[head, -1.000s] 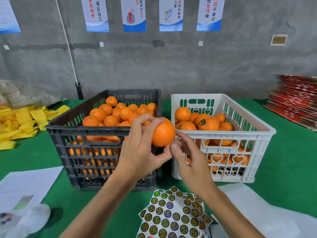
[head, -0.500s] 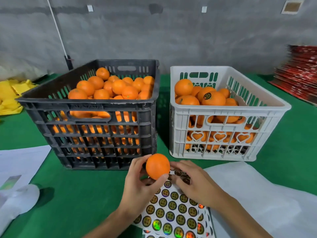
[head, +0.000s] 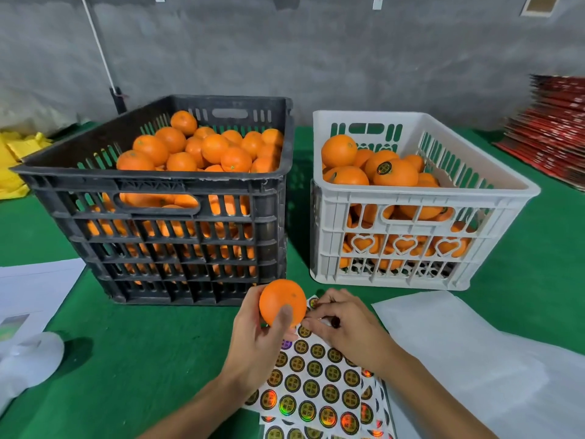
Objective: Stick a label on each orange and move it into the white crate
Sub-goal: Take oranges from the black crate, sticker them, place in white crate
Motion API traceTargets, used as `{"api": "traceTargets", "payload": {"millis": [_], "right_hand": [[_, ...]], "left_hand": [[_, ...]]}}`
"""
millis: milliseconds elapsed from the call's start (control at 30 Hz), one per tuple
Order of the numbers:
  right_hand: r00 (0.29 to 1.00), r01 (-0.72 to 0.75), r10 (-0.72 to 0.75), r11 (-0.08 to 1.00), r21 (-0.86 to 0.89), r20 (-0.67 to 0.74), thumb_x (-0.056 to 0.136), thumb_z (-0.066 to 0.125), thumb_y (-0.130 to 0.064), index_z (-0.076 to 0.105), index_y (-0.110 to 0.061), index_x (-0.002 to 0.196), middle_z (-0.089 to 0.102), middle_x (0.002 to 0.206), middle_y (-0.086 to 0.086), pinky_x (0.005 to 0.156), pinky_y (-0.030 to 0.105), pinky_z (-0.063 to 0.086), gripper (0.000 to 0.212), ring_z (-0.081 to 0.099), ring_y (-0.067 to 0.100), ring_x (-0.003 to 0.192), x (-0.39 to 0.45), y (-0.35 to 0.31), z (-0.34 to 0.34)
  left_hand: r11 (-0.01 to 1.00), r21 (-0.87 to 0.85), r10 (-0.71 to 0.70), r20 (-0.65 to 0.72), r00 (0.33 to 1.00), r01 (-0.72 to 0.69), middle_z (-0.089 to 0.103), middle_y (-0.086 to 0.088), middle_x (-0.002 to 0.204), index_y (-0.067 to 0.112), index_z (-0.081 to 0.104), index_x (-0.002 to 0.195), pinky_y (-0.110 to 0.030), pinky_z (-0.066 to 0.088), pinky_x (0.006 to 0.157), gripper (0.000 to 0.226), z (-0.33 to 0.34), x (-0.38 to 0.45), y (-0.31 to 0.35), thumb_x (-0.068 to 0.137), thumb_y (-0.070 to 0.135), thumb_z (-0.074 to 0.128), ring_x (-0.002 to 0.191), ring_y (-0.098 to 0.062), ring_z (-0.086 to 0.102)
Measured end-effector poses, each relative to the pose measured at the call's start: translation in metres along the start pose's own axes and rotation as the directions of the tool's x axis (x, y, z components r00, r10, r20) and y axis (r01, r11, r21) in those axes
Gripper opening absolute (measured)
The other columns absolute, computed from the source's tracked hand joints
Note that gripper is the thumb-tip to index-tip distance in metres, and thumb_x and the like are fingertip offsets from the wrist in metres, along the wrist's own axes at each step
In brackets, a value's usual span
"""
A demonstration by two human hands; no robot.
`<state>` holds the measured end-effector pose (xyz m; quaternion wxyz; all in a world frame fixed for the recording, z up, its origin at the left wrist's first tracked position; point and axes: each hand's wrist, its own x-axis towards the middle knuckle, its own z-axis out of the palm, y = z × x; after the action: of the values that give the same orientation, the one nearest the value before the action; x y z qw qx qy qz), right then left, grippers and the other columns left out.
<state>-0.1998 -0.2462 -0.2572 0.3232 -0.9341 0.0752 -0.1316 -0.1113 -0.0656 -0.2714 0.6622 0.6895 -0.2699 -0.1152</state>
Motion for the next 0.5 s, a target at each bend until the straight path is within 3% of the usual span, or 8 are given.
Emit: {"api": "traceTargets", "payload": {"millis": [100, 167, 300, 367, 500], "right_hand": [[0.996, -0.069, 0.073, 0.994, 0.082, -0.046, 0.093, 0.074, -0.034, 0.082, -0.029, 0.091, 0.062, 0.087, -0.013, 0.083, 0.031, 0.048, 0.010, 0.056, 0.006, 0.090, 0.002, -0.002, 0.004], [0.989, -0.116, 0.127, 0.985, 0.131, -0.078, 0.095, 0.072, -0.030, 0.080, -0.025, 0.084, 0.062, 0.086, -0.012, 0.078, 0.031, 0.050, 0.014, 0.059, 0.006, 0.086, 0.003, -0.003, 0.006], [0.925, -0.050, 0.157, 0.953, 0.299, -0.345, 0.097, 0.070, -0.028, 0.078, -0.026, 0.091, 0.062, 0.095, -0.014, 0.080, 0.022, 0.051, 0.010, 0.063, 0.009, 0.092, 0.004, -0.017, 0.000], [0.887, 0.078, 0.074, 0.949, 0.307, -0.456, 0.098, 0.069, -0.030, 0.078, -0.026, 0.098, 0.062, 0.098, -0.015, 0.081, 0.019, 0.051, 0.010, 0.064, 0.013, 0.096, 0.003, -0.032, -0.004], [0.887, 0.239, -0.102, 0.936, 0.258, -0.451, 0.100, 0.063, -0.034, 0.079, -0.025, 0.108, 0.060, 0.105, -0.017, 0.087, 0.021, 0.051, 0.020, 0.064, 0.014, 0.104, -0.003, -0.061, -0.010]], "left_hand": [[0.999, -0.027, -0.030, -0.007, 1.000, 0.030, 0.076, -0.006, 0.092, 0.037, 0.056, 0.122, -0.017, 0.056, 0.069, 0.058, 0.001, 0.001, 0.000, 0.080, 0.078, 0.058, 0.072, -0.024, 0.079], [0.998, -0.032, -0.054, -0.011, 0.999, 0.053, 0.076, 0.003, 0.096, 0.044, 0.055, 0.119, -0.020, 0.057, 0.068, 0.059, 0.001, 0.001, -0.001, 0.077, 0.085, 0.057, 0.070, -0.024, 0.078], [0.998, -0.032, -0.061, 0.000, 0.998, 0.061, 0.073, 0.005, 0.094, 0.069, 0.053, 0.108, -0.031, 0.059, 0.076, 0.042, 0.003, 0.002, -0.001, 0.074, 0.094, 0.053, 0.073, -0.022, 0.076], [0.997, -0.068, -0.047, 0.001, 0.999, 0.047, 0.071, -0.001, 0.091, 0.062, 0.057, 0.113, -0.038, 0.061, 0.076, 0.047, 0.004, 0.001, 0.002, 0.076, 0.091, 0.058, 0.071, -0.025, 0.073], [0.980, -0.198, 0.020, 0.030, 0.999, -0.014, 0.070, -0.012, 0.096, 0.041, 0.063, 0.126, -0.040, 0.062, 0.074, 0.049, 0.005, -0.004, 0.017, 0.088, 0.072, 0.066, 0.076, -0.030, 0.070]]}}
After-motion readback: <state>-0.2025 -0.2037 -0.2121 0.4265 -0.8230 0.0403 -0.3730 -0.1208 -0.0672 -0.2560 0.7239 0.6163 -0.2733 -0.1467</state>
